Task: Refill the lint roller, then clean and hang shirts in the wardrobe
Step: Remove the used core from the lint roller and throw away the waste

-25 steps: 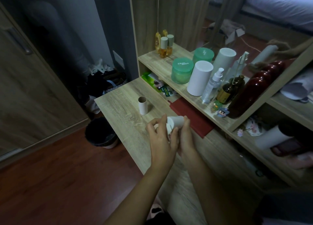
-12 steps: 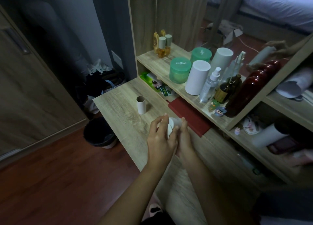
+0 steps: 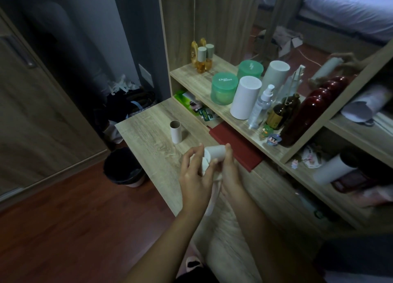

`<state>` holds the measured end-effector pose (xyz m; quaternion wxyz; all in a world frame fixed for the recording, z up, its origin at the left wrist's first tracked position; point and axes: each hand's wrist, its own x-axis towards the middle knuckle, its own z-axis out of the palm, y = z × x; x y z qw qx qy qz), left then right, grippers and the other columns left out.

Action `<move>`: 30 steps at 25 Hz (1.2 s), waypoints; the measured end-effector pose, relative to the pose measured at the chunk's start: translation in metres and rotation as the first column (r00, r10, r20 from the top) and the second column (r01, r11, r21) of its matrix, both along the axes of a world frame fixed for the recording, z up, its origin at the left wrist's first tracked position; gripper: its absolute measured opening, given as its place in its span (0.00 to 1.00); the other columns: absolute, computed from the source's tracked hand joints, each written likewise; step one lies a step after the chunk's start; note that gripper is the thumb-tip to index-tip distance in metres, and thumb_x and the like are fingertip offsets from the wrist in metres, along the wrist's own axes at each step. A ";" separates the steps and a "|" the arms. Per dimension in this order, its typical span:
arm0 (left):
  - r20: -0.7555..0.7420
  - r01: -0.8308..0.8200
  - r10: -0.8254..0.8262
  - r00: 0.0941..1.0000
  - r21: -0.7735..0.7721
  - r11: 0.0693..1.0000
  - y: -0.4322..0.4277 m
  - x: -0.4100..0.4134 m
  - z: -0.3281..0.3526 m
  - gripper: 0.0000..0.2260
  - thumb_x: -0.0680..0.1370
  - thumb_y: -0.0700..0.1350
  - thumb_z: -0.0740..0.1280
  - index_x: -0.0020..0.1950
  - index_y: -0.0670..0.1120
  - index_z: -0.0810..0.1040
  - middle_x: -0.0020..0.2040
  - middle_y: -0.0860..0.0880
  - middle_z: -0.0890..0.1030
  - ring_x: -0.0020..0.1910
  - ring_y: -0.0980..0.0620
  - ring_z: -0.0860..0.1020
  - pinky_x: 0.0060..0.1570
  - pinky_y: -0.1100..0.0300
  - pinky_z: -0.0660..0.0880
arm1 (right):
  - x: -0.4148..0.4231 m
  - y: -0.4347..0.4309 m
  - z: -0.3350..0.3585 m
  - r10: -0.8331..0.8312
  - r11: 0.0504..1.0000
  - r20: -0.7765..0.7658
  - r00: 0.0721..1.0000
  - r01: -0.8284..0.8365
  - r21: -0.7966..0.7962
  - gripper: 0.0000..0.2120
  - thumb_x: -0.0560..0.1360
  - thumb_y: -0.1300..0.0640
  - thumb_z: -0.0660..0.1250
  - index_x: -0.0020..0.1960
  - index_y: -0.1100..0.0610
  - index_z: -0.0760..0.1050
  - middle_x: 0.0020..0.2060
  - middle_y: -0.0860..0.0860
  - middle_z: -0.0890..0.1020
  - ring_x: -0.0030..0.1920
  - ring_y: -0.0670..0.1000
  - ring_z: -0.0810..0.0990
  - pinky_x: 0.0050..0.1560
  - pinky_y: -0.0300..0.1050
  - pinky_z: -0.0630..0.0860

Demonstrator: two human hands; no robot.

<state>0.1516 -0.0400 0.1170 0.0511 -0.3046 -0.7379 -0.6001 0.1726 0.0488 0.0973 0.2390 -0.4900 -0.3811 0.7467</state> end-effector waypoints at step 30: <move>0.672 -0.035 -0.262 0.693 0.394 0.919 -0.016 -0.042 0.003 0.18 0.77 0.47 0.65 0.66 0.46 0.75 0.65 0.55 0.76 0.65 0.58 0.72 0.64 0.55 0.72 | 0.012 -0.015 0.039 0.124 0.400 0.237 0.964 -0.267 0.877 0.26 0.77 0.44 0.50 0.69 0.60 0.64 0.56 0.53 0.76 0.49 0.41 0.73 0.45 0.24 0.67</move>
